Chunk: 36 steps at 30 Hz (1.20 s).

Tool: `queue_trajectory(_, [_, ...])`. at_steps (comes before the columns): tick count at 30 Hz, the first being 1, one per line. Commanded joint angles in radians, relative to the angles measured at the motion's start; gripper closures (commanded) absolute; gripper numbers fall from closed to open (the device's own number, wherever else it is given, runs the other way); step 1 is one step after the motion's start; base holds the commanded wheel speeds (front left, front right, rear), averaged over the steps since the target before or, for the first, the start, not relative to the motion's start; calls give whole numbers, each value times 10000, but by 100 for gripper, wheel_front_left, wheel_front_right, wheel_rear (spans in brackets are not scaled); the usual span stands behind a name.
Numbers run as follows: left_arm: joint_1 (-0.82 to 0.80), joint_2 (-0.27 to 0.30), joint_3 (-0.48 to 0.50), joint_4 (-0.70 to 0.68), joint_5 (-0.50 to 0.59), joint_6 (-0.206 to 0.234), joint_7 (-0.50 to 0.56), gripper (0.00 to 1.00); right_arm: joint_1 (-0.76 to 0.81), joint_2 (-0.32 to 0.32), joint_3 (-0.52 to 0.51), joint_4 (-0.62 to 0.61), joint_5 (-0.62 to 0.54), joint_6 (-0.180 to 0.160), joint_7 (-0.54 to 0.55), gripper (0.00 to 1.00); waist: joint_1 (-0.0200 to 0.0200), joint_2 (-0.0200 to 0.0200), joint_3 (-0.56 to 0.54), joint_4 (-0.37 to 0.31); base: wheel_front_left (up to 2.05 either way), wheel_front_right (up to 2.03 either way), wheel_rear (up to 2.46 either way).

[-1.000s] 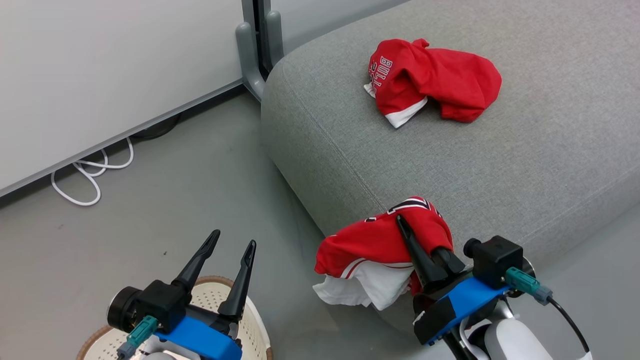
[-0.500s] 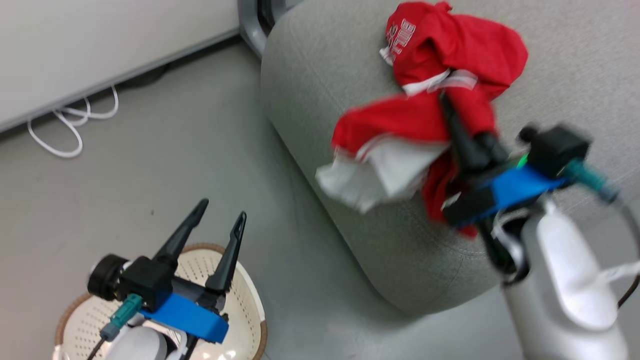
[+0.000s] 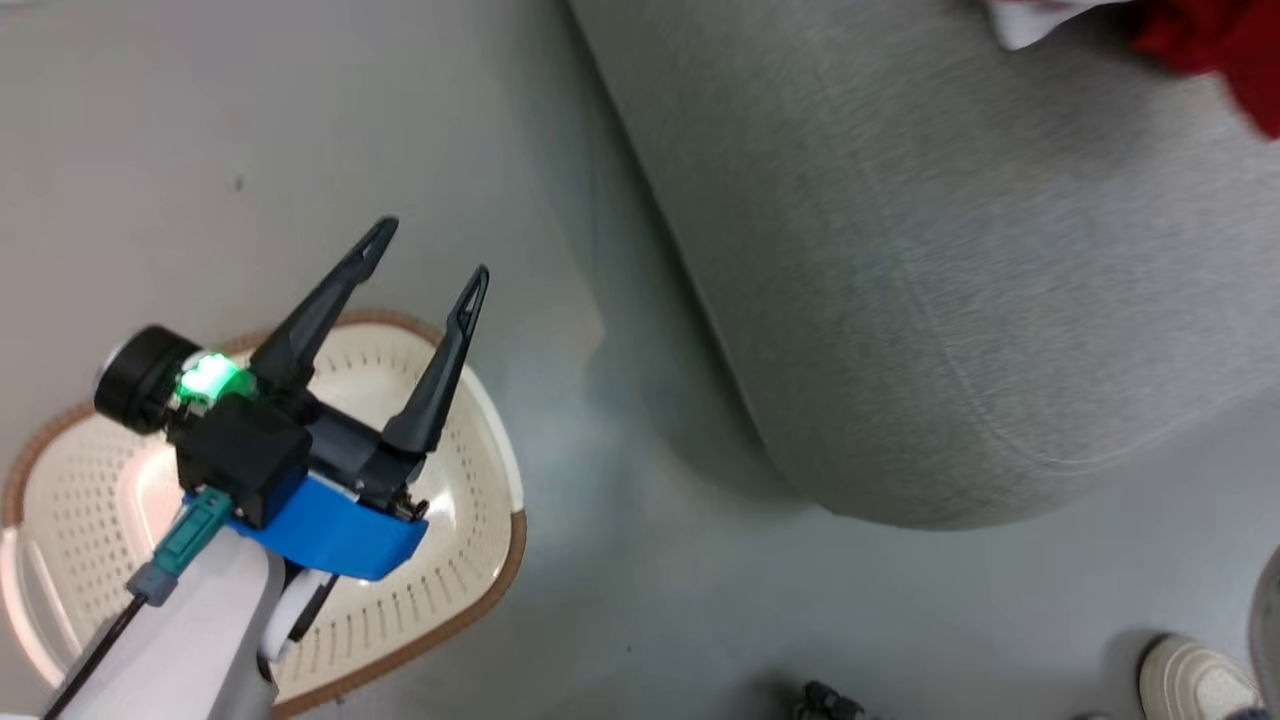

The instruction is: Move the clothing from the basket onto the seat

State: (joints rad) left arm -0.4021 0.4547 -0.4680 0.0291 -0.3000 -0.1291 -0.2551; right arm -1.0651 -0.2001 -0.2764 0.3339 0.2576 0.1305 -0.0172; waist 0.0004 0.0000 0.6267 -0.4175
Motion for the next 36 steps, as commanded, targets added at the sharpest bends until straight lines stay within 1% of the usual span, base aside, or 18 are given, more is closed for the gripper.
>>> queue_trajectory(1, [-231, 73, -14, -108, 43, -22, 49, 0, -280, -64, -141, 164, -157, 5, -112, 100, -4, 0, 1143, 496, 0, 0, 0])
queue_trajectory(3, [-521, 160, -104, -321, 118, -22, 122, 0, -774, -282, -717, 611, -361, 5, -300, 100, -4, 0, 1523, 676, 0, 0, 0])
queue_trajectory(6, [-807, 258, -76, -551, 208, -16, 166, 0, -1266, -426, -1578, 1529, -698, 5, -598, 100, -4, 0, 1932, 900, 0, 0, 0])
queue_trajectory(7, [-962, 267, -82, -695, 216, -6, 198, 0, -1486, -549, -2064, 2208, -920, 5, -753, 100, -4, 0, 2138, 1055, 0, 0, 0])
queue_trajectory(8, [-962, 267, -82, -695, 216, -6, 198, 0, -1486, -549, -2064, 2208, -920, 5, -753, 100, -4, 0, 2138, 1055, 0, 0, 0])
queue_trajectory(9, [-1060, 283, -61, -775, 237, 15, 188, 0, -1555, -602, -2423, 2892, -1291, 5, -937, 100, -4, 0, 2267, 1176, 0, 0, 0])
queue_trajectory(10, [-1060, 283, -61, -775, 237, 15, 188, 0, -1555, -602, -2423, 2892, -1291, 5, -937, 100, -4, 0, 2267, 1176, 0, 0, 0])
queue_trajectory(11, [-1074, 259, -16, -808, 233, 95, 140, 0, -1548, -527, -2497, 3530, -1625, 5, -1087, 100, -4, 0, 2317, 1230, 0, 0, 0])
queue_trajectory(13, [-1045, 252, 0, -810, 203, 120, 89, 0, -1605, -543, -2510, 4045, -1900, 5, -1189, 100, -4, 0, 2325, 1275, 0, 0, 0])
queue_trajectory(15, [-1044, 254, -11, -787, 201, 119, 73, 0, -1633, -583, -2567, 4268, -1987, 3, -1263, 100, -4, 0, 2326, 1301, 0, 0, 0])
queue_trajectory(16, [-1060, 238, -18, -752, 202, 123, 65, 0, -1650, -628, -2597, 4477, -2094, 3, -1311, 98, -4, 0, 2316, 1332, 0, 0, 0])
queue_trajectory(19, [-1122, 161, -35, -657, 191, 142, 22, 0, -1788, -691, -2640, 4915, -2354, 5, -1523, 51, -4, 0, 2230, 1411, 0, 0, 0])
queue_trajectory(20, [-1121, 134, -55, -616, 186, 138, 5, 0, -1824, -701, -2648, 5026, -2429, 5, -1573, 16, -4, 0, 2193, 1430, 0, 0, 0])
queue_trajectory(21, [-1110, 101, -91, -563, 180, 134, -15, 0, -1830, -705, -2648, 5122, -2496, 5, -1653, 0, -4, 0, 2137, 1447, 0, 0, 0])
queue_trajectory(24, [-1103, 1, -162, -403, 126, 115, -41, 0, -1826, -673, -2583, 5357, -2682, 5, -1791, 0, -4, 0, 1914, 1491, 0, 0, 0])
queue_trajectory(28, [-1021, -198, -214, -104, 31, 97, -80, 0, -1451, -568, -2364, 5657, -2939, 5, -1959, 0, -4, 0, 1430, 1566, 0, 0, 0])
queue_trajectory(33, [-748, -693, -206, 342, -199, 59, -105, 0, -910, -551, -2103, 5930, -3216, 5, -2093, 0, -4, 0, 500, 1761, 0, 0, 0])
queue_trajectory(36, [-459, -1039, -59, 580, -348, 26, -109, 0, -371, -404, -1906, 5990, -3275, 5, -2211, 0, -4, 0, -199, 1906, 0, 0, 0])
